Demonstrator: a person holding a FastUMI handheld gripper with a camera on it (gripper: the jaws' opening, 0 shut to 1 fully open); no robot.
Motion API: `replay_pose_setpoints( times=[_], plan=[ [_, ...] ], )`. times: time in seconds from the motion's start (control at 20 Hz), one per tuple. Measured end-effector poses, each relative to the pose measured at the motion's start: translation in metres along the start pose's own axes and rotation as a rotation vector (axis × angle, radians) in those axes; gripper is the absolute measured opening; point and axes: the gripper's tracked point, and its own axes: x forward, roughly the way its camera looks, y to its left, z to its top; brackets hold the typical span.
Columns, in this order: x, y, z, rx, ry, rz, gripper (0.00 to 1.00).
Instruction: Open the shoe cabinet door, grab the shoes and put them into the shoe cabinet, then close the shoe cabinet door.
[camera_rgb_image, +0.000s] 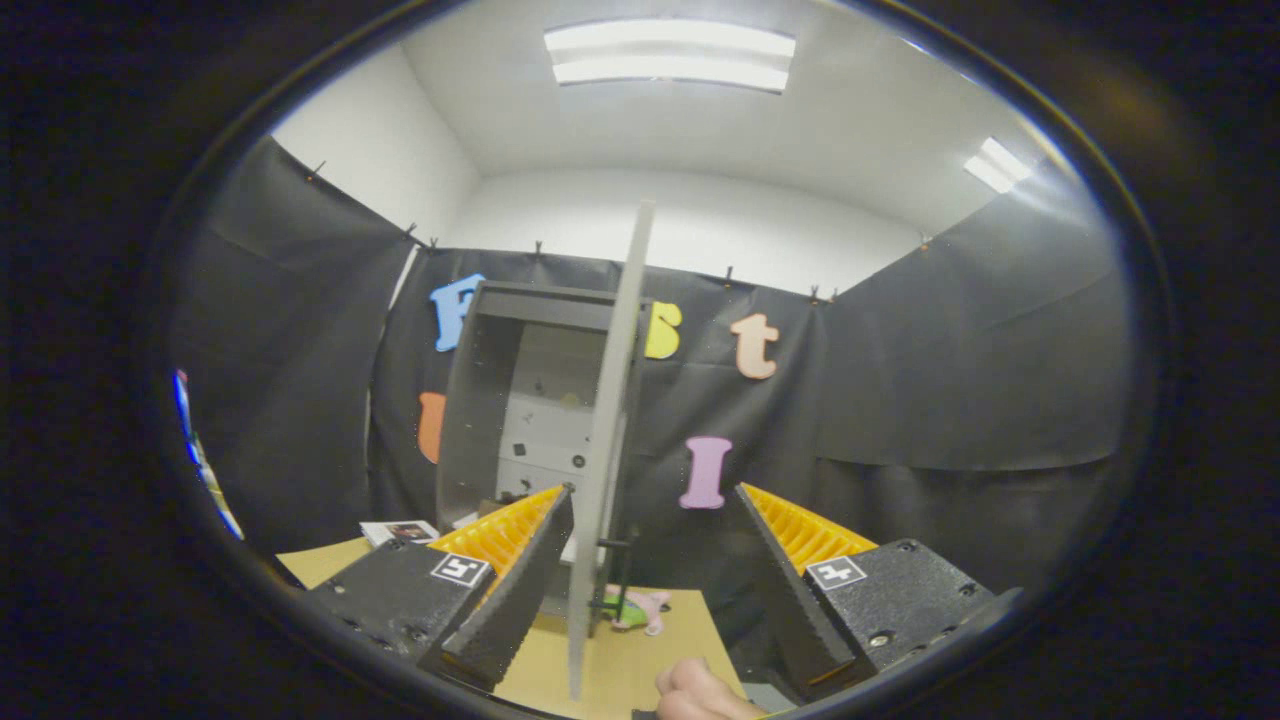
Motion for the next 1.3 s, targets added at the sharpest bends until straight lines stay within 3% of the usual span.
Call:
replay_pose_setpoints(
  times=[0.2, 0.35, 0.65, 0.95, 1.2, 1.3],
  plan=[
    [-0.008, -0.044, -0.023, 0.014, 0.022, -0.061, 1.00],
    [0.012, -0.063, -0.056, 0.049, 0.080, -0.094, 1.00],
    [0.067, -0.081, -0.109, 0.083, 0.159, -0.069, 1.00],
    [0.085, -0.020, -0.128, 0.159, 0.219, 0.144, 1.00],
    [0.093, 0.015, -0.137, 0.112, 0.250, 0.187, 1.00],
    [0.089, 0.043, -0.143, 0.094, 0.273, 0.244, 1.00]
  ],
)
